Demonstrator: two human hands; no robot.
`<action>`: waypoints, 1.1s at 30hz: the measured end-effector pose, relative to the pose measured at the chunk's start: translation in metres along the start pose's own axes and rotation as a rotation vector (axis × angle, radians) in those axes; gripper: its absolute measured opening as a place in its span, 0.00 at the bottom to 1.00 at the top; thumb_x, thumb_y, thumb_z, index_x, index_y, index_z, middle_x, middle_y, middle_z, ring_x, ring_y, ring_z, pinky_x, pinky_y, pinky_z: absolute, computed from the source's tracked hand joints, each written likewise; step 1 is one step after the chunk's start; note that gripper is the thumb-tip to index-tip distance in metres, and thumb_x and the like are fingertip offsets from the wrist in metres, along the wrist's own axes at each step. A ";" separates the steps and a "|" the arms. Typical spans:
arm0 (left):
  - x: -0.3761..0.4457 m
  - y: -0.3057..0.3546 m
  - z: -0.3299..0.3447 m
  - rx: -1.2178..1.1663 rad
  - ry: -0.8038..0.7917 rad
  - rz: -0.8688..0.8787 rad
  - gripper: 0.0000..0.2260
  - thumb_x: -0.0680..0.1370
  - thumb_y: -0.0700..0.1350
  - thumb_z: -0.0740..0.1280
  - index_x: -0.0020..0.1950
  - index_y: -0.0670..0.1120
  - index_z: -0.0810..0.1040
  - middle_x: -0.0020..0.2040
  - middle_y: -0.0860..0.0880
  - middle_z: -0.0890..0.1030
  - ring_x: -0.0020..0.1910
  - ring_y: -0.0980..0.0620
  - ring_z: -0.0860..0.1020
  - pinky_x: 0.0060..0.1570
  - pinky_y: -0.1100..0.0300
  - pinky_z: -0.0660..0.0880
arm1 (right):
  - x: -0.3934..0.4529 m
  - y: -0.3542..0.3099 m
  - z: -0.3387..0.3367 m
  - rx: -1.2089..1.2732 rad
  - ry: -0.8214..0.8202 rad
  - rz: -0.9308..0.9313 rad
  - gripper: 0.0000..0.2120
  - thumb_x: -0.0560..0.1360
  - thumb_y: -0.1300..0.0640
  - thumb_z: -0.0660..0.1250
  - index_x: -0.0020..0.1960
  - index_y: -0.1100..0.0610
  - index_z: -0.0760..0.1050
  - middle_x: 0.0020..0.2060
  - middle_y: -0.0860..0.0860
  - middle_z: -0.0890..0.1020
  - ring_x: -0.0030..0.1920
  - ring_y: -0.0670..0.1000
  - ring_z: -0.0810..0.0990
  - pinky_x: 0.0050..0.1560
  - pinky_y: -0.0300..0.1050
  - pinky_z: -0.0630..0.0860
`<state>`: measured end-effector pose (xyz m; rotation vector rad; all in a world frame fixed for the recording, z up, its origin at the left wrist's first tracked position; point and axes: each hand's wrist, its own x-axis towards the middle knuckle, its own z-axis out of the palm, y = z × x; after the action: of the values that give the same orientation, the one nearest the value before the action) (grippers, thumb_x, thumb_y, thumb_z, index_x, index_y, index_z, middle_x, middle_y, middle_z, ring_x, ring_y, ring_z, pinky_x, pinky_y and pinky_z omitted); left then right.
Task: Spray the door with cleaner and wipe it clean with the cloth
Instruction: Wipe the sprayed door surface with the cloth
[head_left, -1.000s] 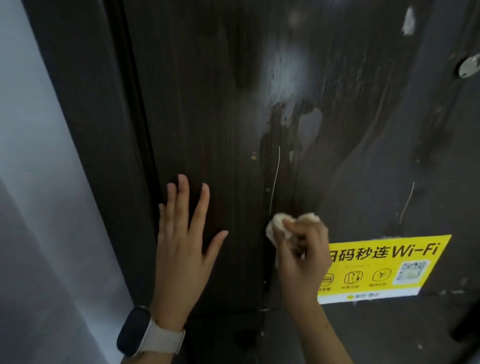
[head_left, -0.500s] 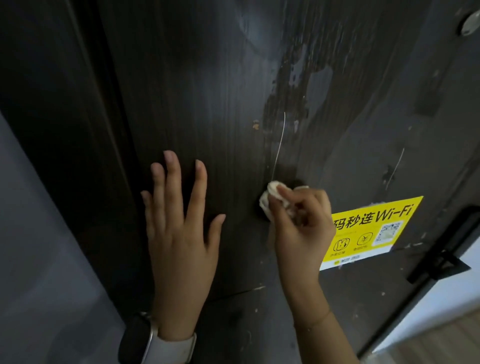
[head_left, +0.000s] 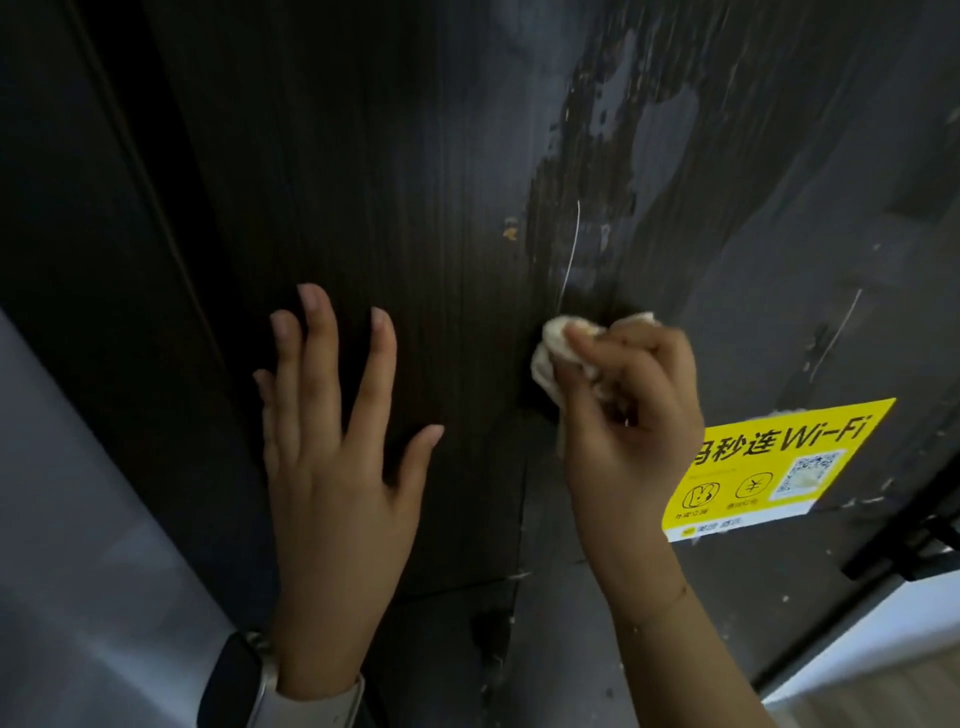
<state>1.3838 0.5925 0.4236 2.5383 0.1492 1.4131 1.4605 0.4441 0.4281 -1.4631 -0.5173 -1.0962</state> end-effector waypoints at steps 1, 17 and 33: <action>0.000 0.000 0.000 0.006 -0.006 0.005 0.37 0.77 0.49 0.70 0.79 0.50 0.51 0.79 0.48 0.41 0.79 0.47 0.41 0.76 0.54 0.38 | 0.003 -0.004 0.004 0.027 0.005 -0.004 0.05 0.70 0.72 0.73 0.45 0.66 0.81 0.44 0.49 0.74 0.45 0.53 0.77 0.46 0.43 0.73; 0.001 0.000 -0.002 -0.035 -0.004 0.021 0.38 0.75 0.51 0.68 0.79 0.51 0.51 0.79 0.50 0.41 0.79 0.47 0.41 0.76 0.55 0.38 | -0.009 -0.004 0.001 -0.032 -0.156 -0.057 0.08 0.69 0.73 0.73 0.42 0.62 0.82 0.41 0.52 0.75 0.43 0.55 0.76 0.44 0.45 0.73; 0.001 0.001 -0.001 -0.020 -0.009 0.012 0.37 0.77 0.47 0.70 0.79 0.48 0.52 0.79 0.48 0.41 0.79 0.47 0.41 0.76 0.54 0.38 | 0.064 -0.012 -0.011 -0.065 0.156 -0.071 0.07 0.70 0.70 0.73 0.42 0.60 0.79 0.41 0.52 0.74 0.43 0.48 0.78 0.43 0.40 0.73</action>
<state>1.3836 0.5921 0.4250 2.5334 0.1176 1.4000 1.4762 0.4195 0.4871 -1.4108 -0.4300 -1.2823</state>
